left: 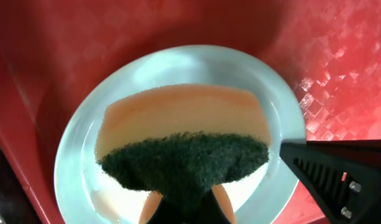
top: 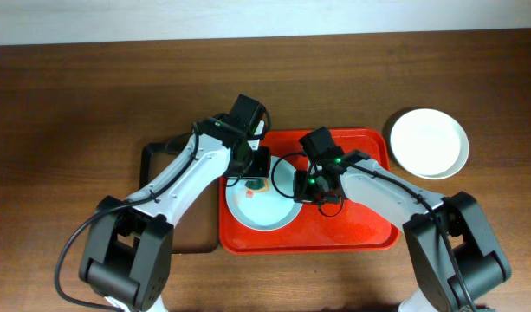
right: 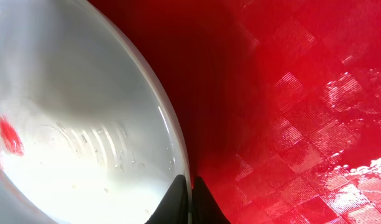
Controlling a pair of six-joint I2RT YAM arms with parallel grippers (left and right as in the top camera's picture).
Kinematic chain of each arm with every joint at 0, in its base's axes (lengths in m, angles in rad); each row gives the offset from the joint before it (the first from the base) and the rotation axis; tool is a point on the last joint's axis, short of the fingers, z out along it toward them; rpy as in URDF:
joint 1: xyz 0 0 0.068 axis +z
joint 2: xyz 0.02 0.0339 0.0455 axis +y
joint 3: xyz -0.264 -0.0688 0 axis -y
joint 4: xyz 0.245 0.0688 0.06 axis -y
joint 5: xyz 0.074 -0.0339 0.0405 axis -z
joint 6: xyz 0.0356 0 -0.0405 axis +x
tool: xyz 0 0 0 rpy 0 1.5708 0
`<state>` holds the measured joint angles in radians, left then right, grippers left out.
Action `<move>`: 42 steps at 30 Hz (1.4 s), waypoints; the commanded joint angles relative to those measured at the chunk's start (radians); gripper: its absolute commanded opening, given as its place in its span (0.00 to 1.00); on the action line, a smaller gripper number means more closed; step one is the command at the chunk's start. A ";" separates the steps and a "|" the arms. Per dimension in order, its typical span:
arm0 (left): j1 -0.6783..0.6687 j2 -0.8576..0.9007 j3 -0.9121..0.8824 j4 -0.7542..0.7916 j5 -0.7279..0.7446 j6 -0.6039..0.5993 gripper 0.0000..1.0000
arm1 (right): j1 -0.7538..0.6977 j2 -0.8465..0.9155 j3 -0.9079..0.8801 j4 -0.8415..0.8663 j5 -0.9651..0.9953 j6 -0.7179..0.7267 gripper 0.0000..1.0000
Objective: Clean dirty plates on tray and stack at the side
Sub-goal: 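Scrub the last plate with the sponge in the left gripper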
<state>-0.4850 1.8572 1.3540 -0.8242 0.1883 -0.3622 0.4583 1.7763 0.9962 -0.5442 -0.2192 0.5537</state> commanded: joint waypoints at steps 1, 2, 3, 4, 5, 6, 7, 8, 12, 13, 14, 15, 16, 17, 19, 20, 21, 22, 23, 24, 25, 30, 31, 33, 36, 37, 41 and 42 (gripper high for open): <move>0.001 0.001 -0.047 0.044 0.016 -0.016 0.00 | 0.003 0.011 -0.005 0.008 0.030 0.005 0.06; 0.002 0.001 -0.047 0.049 0.014 -0.016 0.00 | 0.003 0.011 -0.005 0.011 0.033 0.005 0.05; 0.011 0.001 -0.042 0.048 0.013 -0.016 0.00 | 0.003 0.011 -0.005 0.011 0.032 0.005 0.05; 0.023 0.001 -0.032 0.032 0.000 -0.016 0.00 | 0.003 0.011 -0.005 0.014 0.032 0.005 0.04; 0.036 0.001 -0.018 0.006 -0.004 -0.016 0.00 | 0.003 0.011 -0.005 0.014 0.032 0.005 0.04; 0.046 0.001 -0.003 -0.011 -0.003 -0.016 0.00 | 0.003 0.011 -0.005 0.014 0.032 0.005 0.04; 0.052 0.001 0.013 -0.030 0.000 -0.016 0.00 | 0.003 0.011 -0.005 0.015 0.032 0.005 0.04; 0.051 0.001 0.016 -0.043 0.003 -0.016 0.00 | 0.003 0.011 -0.005 0.014 0.032 0.005 0.04; 0.036 0.040 0.016 -0.048 -0.003 -0.019 0.00 | 0.035 0.011 -0.005 0.051 0.034 0.001 0.04; 0.033 0.060 0.016 -0.048 -0.010 -0.019 0.00 | 0.043 0.011 -0.005 0.050 0.048 0.001 0.04; 0.034 0.081 0.016 -0.045 -0.030 -0.020 0.00 | 0.045 0.011 -0.005 0.050 0.051 0.001 0.04; 0.034 0.108 0.016 -0.045 -0.059 -0.020 0.00 | 0.045 0.011 -0.005 0.051 0.051 0.001 0.04; 0.034 0.124 0.016 -0.045 -0.066 -0.020 0.00 | 0.045 0.011 -0.005 0.051 0.051 0.001 0.04; 0.034 0.137 0.016 -0.044 -0.068 -0.020 0.00 | 0.045 0.011 -0.005 0.051 0.051 0.001 0.04; 0.033 0.163 0.015 -0.042 -0.080 -0.019 0.00 | 0.045 0.011 -0.005 0.050 0.051 0.001 0.04; 0.028 0.192 0.014 -0.040 -0.080 -0.019 0.00 | 0.045 0.011 -0.005 0.050 0.051 0.001 0.04; 0.020 0.213 0.014 -0.040 -0.066 -0.019 0.00 | 0.045 0.011 -0.005 0.050 0.051 0.001 0.04; 0.013 0.220 0.014 -0.037 -0.024 -0.019 0.00 | 0.045 0.011 -0.005 0.050 0.051 0.001 0.04; 0.012 0.217 0.016 -0.024 0.041 -0.006 0.00 | 0.045 0.011 -0.005 0.048 0.052 0.001 0.04; 0.017 0.206 0.019 -0.009 0.100 0.009 0.00 | 0.045 0.011 -0.005 0.047 0.052 0.001 0.04; 0.024 0.187 0.024 -0.006 0.116 0.008 0.00 | 0.045 0.011 -0.005 0.047 0.052 0.001 0.04; 0.084 -0.083 0.032 -0.027 0.021 0.008 0.00 | 0.045 0.011 -0.005 0.044 0.055 0.001 0.05; 0.081 -0.085 0.032 -0.038 0.006 0.008 0.00 | 0.045 0.011 -0.005 0.044 0.055 0.001 0.05; 0.072 -0.063 -0.008 -0.051 -0.021 0.008 0.00 | 0.045 0.011 -0.005 0.044 0.055 0.001 0.05; 0.069 0.024 -0.087 -0.016 -0.029 0.008 0.00 | 0.045 0.011 -0.005 0.044 0.055 0.001 0.05; 0.067 0.059 -0.094 -0.003 -0.054 0.007 0.00 | 0.045 0.011 -0.005 0.044 0.055 0.001 0.05; 0.050 0.159 -0.094 0.012 -0.021 0.007 0.00 | 0.045 0.011 -0.005 0.045 0.055 0.001 0.05; 0.035 0.174 -0.094 0.028 0.097 0.011 0.00 | 0.045 0.011 -0.005 0.045 0.055 0.001 0.05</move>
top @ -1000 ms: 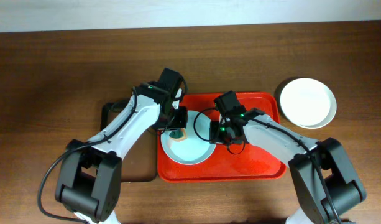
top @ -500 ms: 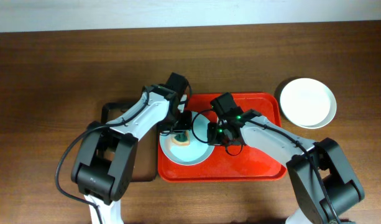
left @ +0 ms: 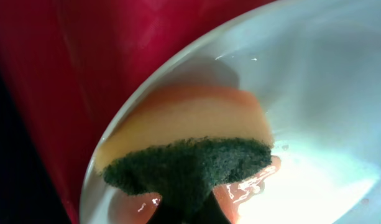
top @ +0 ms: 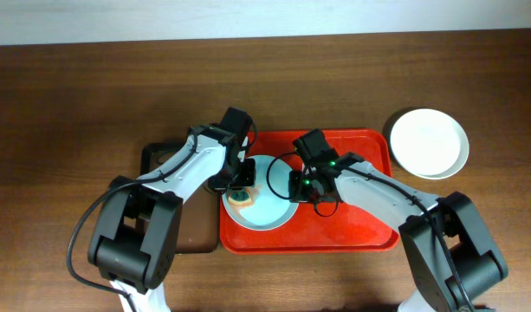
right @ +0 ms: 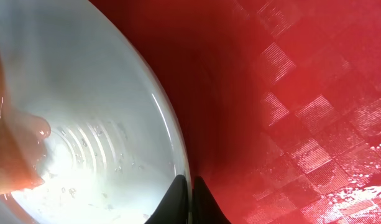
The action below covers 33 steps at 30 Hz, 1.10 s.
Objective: Clean dirty plates on tray and stack at the side
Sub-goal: 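Scrub the last plate with the sponge in the left gripper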
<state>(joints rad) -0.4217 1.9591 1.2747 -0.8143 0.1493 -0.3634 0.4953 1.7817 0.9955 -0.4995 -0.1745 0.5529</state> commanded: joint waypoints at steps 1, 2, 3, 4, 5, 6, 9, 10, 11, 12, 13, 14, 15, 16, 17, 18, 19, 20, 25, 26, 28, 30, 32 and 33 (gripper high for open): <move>-0.039 0.074 -0.015 0.037 0.219 0.017 0.00 | 0.008 0.005 -0.005 0.000 0.011 0.002 0.05; -0.043 0.073 -0.011 0.045 0.261 0.017 0.00 | 0.008 0.005 -0.005 -0.001 0.011 0.002 0.05; -0.039 0.071 0.013 0.039 0.285 0.017 0.00 | 0.008 0.005 -0.005 -0.001 0.011 0.002 0.05; -0.024 0.054 0.047 0.021 0.284 0.020 0.00 | 0.008 0.005 -0.005 -0.001 0.011 0.002 0.05; -0.004 0.020 0.086 -0.010 0.279 0.020 0.00 | 0.008 0.005 -0.005 -0.001 0.011 0.002 0.05; 0.020 -0.037 0.115 -0.027 0.264 0.020 0.00 | 0.008 0.005 -0.005 -0.001 0.011 0.002 0.05; -0.003 -0.125 0.110 -0.066 0.060 0.019 0.00 | 0.008 0.005 -0.005 -0.001 0.011 0.002 0.05; -0.029 -0.120 0.085 -0.063 0.006 0.019 0.00 | 0.008 0.005 -0.005 0.000 0.011 0.002 0.05; -0.044 -0.116 0.059 -0.053 -0.044 0.010 0.00 | 0.008 0.005 -0.005 0.000 0.011 0.002 0.05; -0.056 -0.109 0.032 -0.042 -0.083 -0.010 0.00 | 0.008 0.005 -0.005 -0.001 0.011 0.002 0.05; -0.063 -0.097 0.008 -0.026 -0.099 -0.015 0.00 | 0.008 0.005 -0.005 -0.001 0.011 0.002 0.05; -0.063 -0.075 -0.013 -0.010 -0.106 -0.019 0.00 | 0.008 0.005 -0.005 -0.001 0.011 0.002 0.05; -0.063 -0.046 -0.023 -0.005 -0.116 -0.042 0.00 | 0.008 0.005 -0.005 -0.001 0.011 0.002 0.05; -0.063 0.000 -0.027 0.002 -0.116 -0.056 0.00 | 0.008 0.005 -0.005 -0.001 0.011 0.002 0.05; -0.064 0.034 -0.027 0.006 -0.089 -0.056 0.00 | 0.008 0.005 -0.005 -0.001 0.011 0.002 0.05; -0.065 0.066 -0.027 0.007 -0.015 -0.054 0.00 | 0.008 0.005 -0.005 0.000 0.011 0.002 0.05; -0.064 0.082 -0.027 0.021 0.117 0.003 0.00 | 0.008 0.005 -0.005 0.000 0.011 0.002 0.05; -0.063 0.081 -0.024 0.039 0.239 0.055 0.00 | 0.008 0.005 -0.005 0.000 0.011 0.002 0.05; 0.009 -0.113 0.073 -0.028 0.144 0.063 0.00 | 0.008 0.005 -0.005 -0.001 0.014 0.002 0.05; -0.006 -0.150 0.072 -0.051 0.062 0.061 0.00 | 0.008 0.005 -0.005 -0.001 0.014 0.002 0.05; -0.034 -0.136 0.046 -0.054 0.009 0.051 0.00 | 0.008 0.005 -0.005 -0.002 0.014 0.002 0.05; -0.056 -0.090 0.001 -0.021 -0.062 0.008 0.00 | 0.008 0.005 -0.005 -0.001 0.014 0.002 0.05; -0.059 -0.017 -0.018 0.011 -0.069 0.008 0.00 | 0.008 0.005 -0.005 -0.001 0.014 0.002 0.06; -0.057 0.037 -0.018 0.020 -0.079 -0.011 0.01 | 0.008 0.005 -0.005 -0.002 0.014 0.002 0.05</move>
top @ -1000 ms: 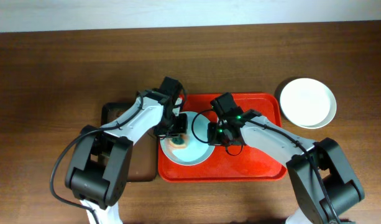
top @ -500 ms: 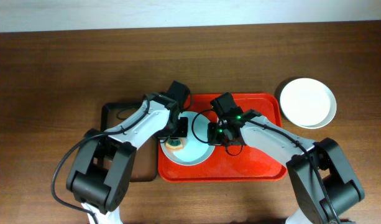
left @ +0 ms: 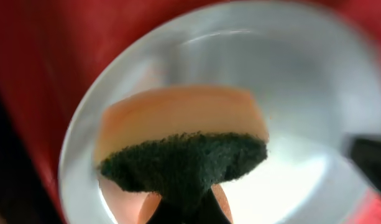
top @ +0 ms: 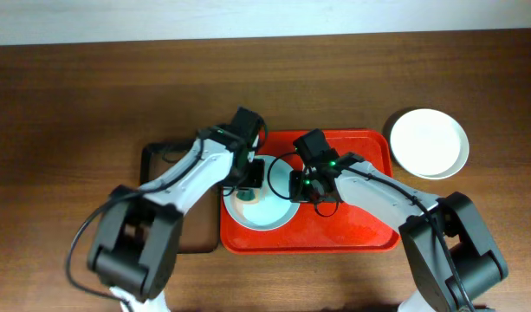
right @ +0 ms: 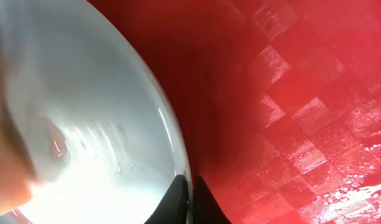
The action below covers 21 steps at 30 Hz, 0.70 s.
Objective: Clean dirty plates on tray and stack at the side
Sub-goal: 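Scrub the last plate with the sponge in the left gripper, then place the sponge back in the black tray and retract left arm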
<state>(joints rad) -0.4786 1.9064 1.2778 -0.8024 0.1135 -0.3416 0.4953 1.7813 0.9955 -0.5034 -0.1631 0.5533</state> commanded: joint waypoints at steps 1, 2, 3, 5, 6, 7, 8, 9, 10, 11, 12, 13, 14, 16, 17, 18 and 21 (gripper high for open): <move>0.000 0.122 -0.021 0.010 -0.069 -0.061 0.02 | 0.008 0.006 -0.005 0.002 0.003 0.001 0.05; 0.000 0.153 -0.021 0.005 -0.051 -0.063 0.00 | 0.008 0.006 -0.005 0.002 0.003 0.001 0.05; 0.000 0.161 -0.021 -0.002 0.027 -0.053 0.00 | 0.008 0.006 -0.005 0.003 0.003 0.001 0.05; 0.008 0.157 0.006 -0.003 0.373 0.095 0.00 | 0.008 0.006 -0.005 0.003 0.003 0.001 0.05; 0.027 0.140 0.046 -0.027 0.418 0.101 0.00 | 0.008 0.006 -0.005 0.002 0.003 0.001 0.05; 0.043 0.112 0.076 -0.055 0.412 0.101 0.00 | 0.008 0.006 -0.005 0.002 0.003 0.001 0.05; 0.074 0.051 0.104 -0.079 0.395 0.101 0.00 | 0.008 0.006 -0.005 0.001 0.006 0.001 0.05; 0.088 0.009 0.108 -0.082 0.355 0.100 0.00 | 0.008 0.006 -0.005 0.000 0.006 0.002 0.05; 0.092 -0.037 0.108 -0.090 0.278 0.096 0.00 | 0.008 0.006 -0.005 0.001 0.006 0.002 0.05; 0.086 -0.056 0.108 -0.112 0.210 0.093 0.00 | 0.008 0.006 -0.005 0.002 0.006 0.002 0.05; 0.075 -0.055 0.106 -0.131 0.172 0.093 0.00 | 0.008 0.006 -0.005 0.002 0.006 0.002 0.05; 0.060 -0.051 0.093 -0.130 0.123 0.085 0.00 | 0.008 0.006 -0.005 0.002 0.006 0.002 0.05; 0.047 -0.042 0.070 -0.122 0.044 0.048 0.00 | 0.008 0.006 -0.005 0.002 0.006 0.002 0.05; 0.029 -0.005 0.005 -0.053 0.012 0.021 0.00 | 0.008 0.006 -0.005 0.002 0.006 0.002 0.05; 0.029 0.026 -0.023 -0.033 -0.020 -0.017 0.00 | 0.008 0.006 -0.005 0.002 0.006 0.002 0.06; 0.029 0.054 -0.039 -0.016 -0.032 -0.040 0.00 | 0.008 0.006 -0.005 0.002 0.006 0.002 0.05; 0.027 0.126 -0.041 -0.020 0.207 0.004 0.00 | 0.008 0.006 -0.005 0.002 0.006 0.002 0.05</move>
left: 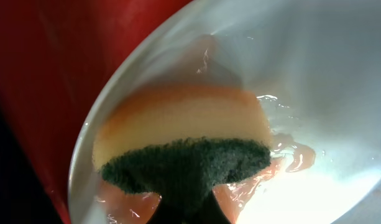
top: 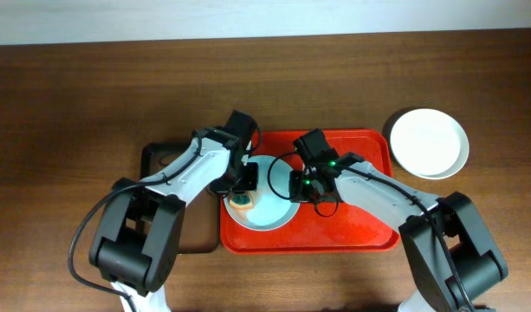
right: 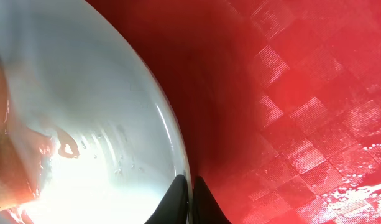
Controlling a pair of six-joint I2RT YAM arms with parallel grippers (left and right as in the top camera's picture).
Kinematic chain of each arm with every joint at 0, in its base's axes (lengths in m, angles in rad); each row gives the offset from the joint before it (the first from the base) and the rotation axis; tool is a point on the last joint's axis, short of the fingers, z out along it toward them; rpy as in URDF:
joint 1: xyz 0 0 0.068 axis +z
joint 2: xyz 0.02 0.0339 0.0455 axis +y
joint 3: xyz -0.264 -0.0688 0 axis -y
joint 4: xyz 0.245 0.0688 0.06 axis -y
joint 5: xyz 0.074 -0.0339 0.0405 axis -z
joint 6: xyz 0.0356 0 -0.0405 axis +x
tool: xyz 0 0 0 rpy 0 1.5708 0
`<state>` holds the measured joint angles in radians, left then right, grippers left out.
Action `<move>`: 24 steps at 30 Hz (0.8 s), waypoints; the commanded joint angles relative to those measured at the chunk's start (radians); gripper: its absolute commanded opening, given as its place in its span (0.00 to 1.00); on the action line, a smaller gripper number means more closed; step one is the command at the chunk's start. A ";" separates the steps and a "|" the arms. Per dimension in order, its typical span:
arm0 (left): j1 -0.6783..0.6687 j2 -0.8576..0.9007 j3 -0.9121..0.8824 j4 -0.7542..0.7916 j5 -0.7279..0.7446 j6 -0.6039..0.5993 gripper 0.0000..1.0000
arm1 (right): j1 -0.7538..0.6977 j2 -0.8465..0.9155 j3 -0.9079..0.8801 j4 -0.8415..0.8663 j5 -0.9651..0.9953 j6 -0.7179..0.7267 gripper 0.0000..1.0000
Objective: Clean dirty plates on tray and stack at the side
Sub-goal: 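Place the sponge back in the black tray and retract left arm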
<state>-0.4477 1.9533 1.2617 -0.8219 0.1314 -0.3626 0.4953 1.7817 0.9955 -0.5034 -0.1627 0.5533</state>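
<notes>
A white plate (top: 267,211) lies on the left half of the red tray (top: 352,227). My left gripper (top: 243,192) is shut on an orange sponge with a green scouring side (left: 181,134), pressed on the plate's left part, with reddish wet smears beside it (left: 289,158). My right gripper (right: 190,186) is shut on the plate's right rim (right: 171,143), one finger inside and one outside. A clean white plate (top: 429,143) sits on the table to the right of the tray.
A dark square mat (top: 174,204) lies left of the tray, partly under my left arm. The tray's right half (right: 302,93) is wet, patterned red. Brown wooden table (top: 74,95) surrounds everything.
My left gripper with the sponge has moved from nearer the plate's middle to its left edge. Reddish smears now show beside the sponge. My right gripper keeps its hold on the rim.
The sponge first hung above the plate, which carried a red spot. Then it was pressed on the plate's left side, later nearer the middle, and now at the left again. The red spot has become wet smears. My right gripper held the rim at every moment.
</notes>
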 commanded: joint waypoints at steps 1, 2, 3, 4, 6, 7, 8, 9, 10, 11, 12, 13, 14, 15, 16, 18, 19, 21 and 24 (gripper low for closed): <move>-0.004 0.074 -0.025 0.004 0.272 0.066 0.00 | 0.008 0.005 -0.005 0.001 0.006 0.002 0.05; 0.003 0.036 -0.018 0.013 0.344 0.081 0.00 | 0.008 0.005 -0.005 -0.001 0.006 0.002 0.05; 0.014 -0.012 -0.013 0.013 0.344 0.081 0.00 | 0.008 0.005 -0.005 -0.002 0.007 0.001 0.05; 0.032 -0.076 -0.010 0.013 0.344 0.080 0.00 | 0.008 0.005 -0.005 -0.005 0.010 0.002 0.05; 0.097 -0.243 -0.010 0.013 0.339 0.080 0.00 | 0.008 0.005 -0.005 -0.004 0.010 0.002 0.05; 0.144 -0.334 -0.010 -0.004 0.304 0.080 0.00 | 0.008 0.005 -0.005 -0.004 0.010 0.002 0.05; 0.172 -0.386 -0.010 -0.037 0.236 0.080 0.00 | 0.008 0.005 -0.005 -0.004 0.010 0.002 0.06; 0.194 -0.419 -0.010 -0.079 0.149 0.079 0.00 | 0.008 0.005 -0.005 -0.004 0.010 0.002 0.06; 0.218 -0.433 -0.010 -0.162 -0.032 0.079 0.00 | 0.008 0.005 -0.005 -0.004 0.010 0.002 0.06; 0.229 -0.429 -0.022 -0.207 -0.144 0.079 0.00 | 0.008 0.005 -0.005 -0.004 0.010 0.002 0.05; 0.228 -0.428 -0.042 -0.216 -0.203 0.079 0.00 | 0.008 0.005 -0.005 -0.004 0.010 0.002 0.05; 0.228 -0.428 -0.091 -0.203 -0.249 0.079 0.00 | 0.008 0.005 -0.005 -0.004 0.010 0.002 0.05; 0.228 -0.428 -0.134 -0.176 -0.280 0.075 0.00 | 0.008 0.005 -0.005 -0.004 0.010 0.002 0.05; 0.228 -0.428 -0.212 -0.105 -0.294 0.065 0.00 | 0.008 0.005 -0.005 -0.004 0.010 0.002 0.05; 0.228 -0.428 -0.277 -0.046 -0.294 0.064 0.00 | 0.008 0.005 -0.005 -0.004 0.010 0.002 0.06; 0.228 -0.428 -0.370 0.037 -0.294 0.064 0.03 | 0.008 0.005 -0.005 -0.004 0.010 0.002 0.05; 0.228 -0.428 -0.396 0.066 -0.294 0.064 0.06 | 0.008 0.005 -0.005 -0.004 0.010 0.002 0.06; 0.228 -0.428 -0.413 0.089 -0.293 0.064 0.13 | 0.008 0.005 -0.005 -0.004 0.010 0.002 0.05; 0.228 -0.434 -0.375 0.055 -0.249 0.049 0.62 | 0.008 0.005 -0.005 -0.004 0.010 0.002 0.11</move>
<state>-0.2211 1.5299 0.8543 -0.7368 -0.1471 -0.2993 0.4953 1.7817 0.9955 -0.5045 -0.1623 0.5560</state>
